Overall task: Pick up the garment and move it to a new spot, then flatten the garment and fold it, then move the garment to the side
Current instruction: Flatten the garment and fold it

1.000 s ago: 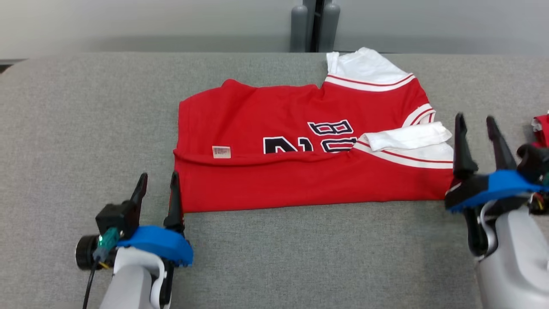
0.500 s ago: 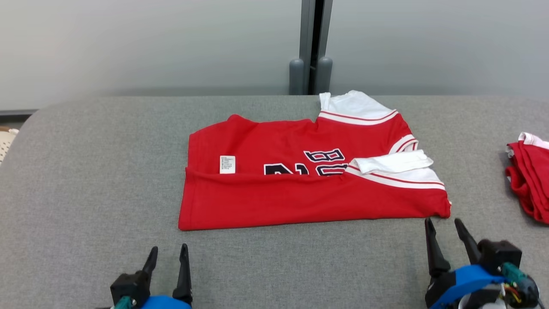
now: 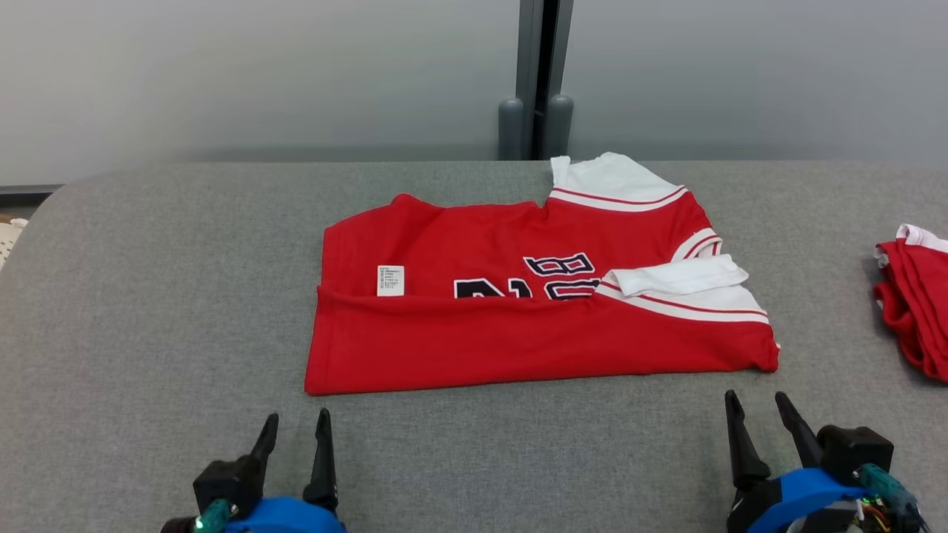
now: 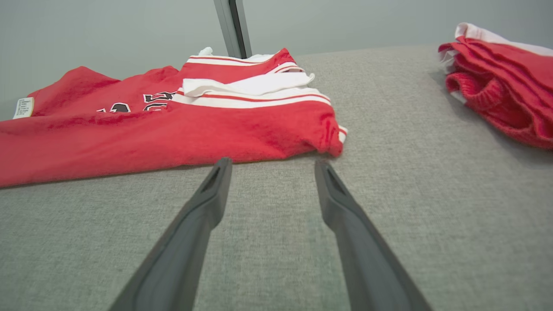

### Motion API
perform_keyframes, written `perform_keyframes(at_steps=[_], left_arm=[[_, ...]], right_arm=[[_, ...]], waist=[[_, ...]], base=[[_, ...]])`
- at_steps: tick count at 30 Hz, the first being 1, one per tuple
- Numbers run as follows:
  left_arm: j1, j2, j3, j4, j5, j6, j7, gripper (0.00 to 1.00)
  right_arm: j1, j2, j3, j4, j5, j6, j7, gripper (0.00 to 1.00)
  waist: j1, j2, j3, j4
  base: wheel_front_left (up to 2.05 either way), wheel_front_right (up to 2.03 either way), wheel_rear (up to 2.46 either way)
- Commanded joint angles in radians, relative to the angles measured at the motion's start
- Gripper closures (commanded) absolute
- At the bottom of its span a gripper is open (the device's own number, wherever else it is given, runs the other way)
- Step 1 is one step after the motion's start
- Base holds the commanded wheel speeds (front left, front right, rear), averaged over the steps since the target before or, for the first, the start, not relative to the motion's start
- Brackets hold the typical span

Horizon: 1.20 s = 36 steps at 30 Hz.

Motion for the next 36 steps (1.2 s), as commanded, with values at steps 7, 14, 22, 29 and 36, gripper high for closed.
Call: perform_keyframes(at_steps=[7,14,22,29,36], left_arm=[[-0.155,0.0,0.031,0.075,-0.007,-0.021,-0.005,0.0],[-0.284,0.0,0.049,0.232,0.017,-0.034,-0.005,0.0],[-0.32,-0.006,-0.014,0.392,-0.008,-0.066,0.008,0.0],[-0.322,-0.01,-0.083,0.433,-0.031,-0.079,0.011,0.0],[-0.321,-0.013,-0.132,0.459,-0.068,-0.086,0.013,1.0]], right_arm=[[-0.096,0.001,-0.022,-0.01,0.015,0.0,-0.003,0.0],[-0.184,0.001,-0.043,-0.003,0.011,0.0,-0.003,0.0],[-0.28,0.001,-0.141,0.108,-0.06,0.0,-0.003,0.0],[-0.335,0.001,-0.199,0.321,-0.138,0.0,0.001,0.0],[-0.376,0.006,-0.197,0.436,-0.092,-0.001,0.007,1.0]], waist=[[0.0001,0.0,0.09,-0.002],[0.0001,0.0,0.167,-0.019],[0.0001,0.0,0.197,-0.025],[0.0001,0.0,0.197,-0.008],[0.0001,0.0,0.193,-0.006]], base=[[0.0,0.0,0.0],[0.0,0.0,0.0],[0.0,0.0,0.0],[0.0,0.0,0.0],[0.0,0.0,0.0]])
